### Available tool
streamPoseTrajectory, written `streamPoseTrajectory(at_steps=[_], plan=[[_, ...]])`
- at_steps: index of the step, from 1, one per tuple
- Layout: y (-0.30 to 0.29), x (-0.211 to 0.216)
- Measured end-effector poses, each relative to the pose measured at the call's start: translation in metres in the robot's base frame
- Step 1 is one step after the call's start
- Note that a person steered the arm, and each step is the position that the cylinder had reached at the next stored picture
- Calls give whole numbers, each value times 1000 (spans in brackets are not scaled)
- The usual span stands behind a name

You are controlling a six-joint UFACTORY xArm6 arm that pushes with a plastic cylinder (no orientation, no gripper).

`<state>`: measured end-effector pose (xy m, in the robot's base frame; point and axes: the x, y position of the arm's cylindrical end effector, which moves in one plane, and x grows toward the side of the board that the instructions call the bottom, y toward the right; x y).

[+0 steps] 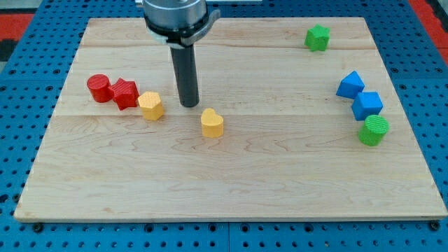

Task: Move the red blocks and green star towards the bottom of the board

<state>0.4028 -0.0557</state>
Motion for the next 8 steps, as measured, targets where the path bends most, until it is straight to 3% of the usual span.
streamPoseTrajectory(at_steps=[1, 3, 5, 6, 7, 8], plan=[[10, -56], [-128, -39], [-184, -24], [-184, -30], [-163, -68], [-79, -108]])
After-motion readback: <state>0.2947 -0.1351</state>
